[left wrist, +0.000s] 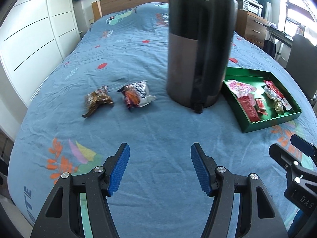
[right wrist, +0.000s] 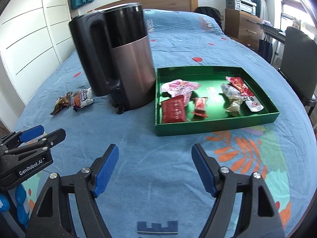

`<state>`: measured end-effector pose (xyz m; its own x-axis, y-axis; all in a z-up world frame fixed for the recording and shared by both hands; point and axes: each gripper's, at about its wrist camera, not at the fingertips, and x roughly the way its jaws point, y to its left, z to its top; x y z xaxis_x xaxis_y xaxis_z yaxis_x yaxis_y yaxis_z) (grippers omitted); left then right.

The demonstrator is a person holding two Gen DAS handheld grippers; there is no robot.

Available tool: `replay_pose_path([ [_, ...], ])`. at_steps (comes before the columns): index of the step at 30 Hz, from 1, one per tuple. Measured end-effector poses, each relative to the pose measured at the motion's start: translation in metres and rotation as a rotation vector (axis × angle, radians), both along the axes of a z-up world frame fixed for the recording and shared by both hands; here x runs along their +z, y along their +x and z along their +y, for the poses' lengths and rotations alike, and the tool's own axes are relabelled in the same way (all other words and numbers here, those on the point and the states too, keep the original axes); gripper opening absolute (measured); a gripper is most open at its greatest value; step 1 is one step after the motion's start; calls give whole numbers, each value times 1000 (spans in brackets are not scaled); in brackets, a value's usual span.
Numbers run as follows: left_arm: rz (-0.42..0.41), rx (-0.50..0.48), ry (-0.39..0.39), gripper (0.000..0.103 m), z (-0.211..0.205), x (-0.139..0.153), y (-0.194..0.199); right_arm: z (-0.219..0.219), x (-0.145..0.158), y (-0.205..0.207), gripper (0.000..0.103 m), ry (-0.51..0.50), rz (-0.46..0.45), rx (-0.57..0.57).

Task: Organize snacks
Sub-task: 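Move both open tools back toward the two remaining snacks, then grasp the brown oat packet with the left gripper while the right grasps the white-blue cookie packet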

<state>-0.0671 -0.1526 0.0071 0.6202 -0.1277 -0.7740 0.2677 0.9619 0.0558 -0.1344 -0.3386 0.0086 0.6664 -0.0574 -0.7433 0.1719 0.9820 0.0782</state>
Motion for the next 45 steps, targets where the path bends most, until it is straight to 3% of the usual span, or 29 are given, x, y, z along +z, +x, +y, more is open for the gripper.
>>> replay_pose_path([
  [19,25,111,-18,58,68,-13,20,79,-5,27,103,-23,25,151],
  [45,68,214,-7,58,127,-42,47,135,-29,65,103,-40,78,265],
])
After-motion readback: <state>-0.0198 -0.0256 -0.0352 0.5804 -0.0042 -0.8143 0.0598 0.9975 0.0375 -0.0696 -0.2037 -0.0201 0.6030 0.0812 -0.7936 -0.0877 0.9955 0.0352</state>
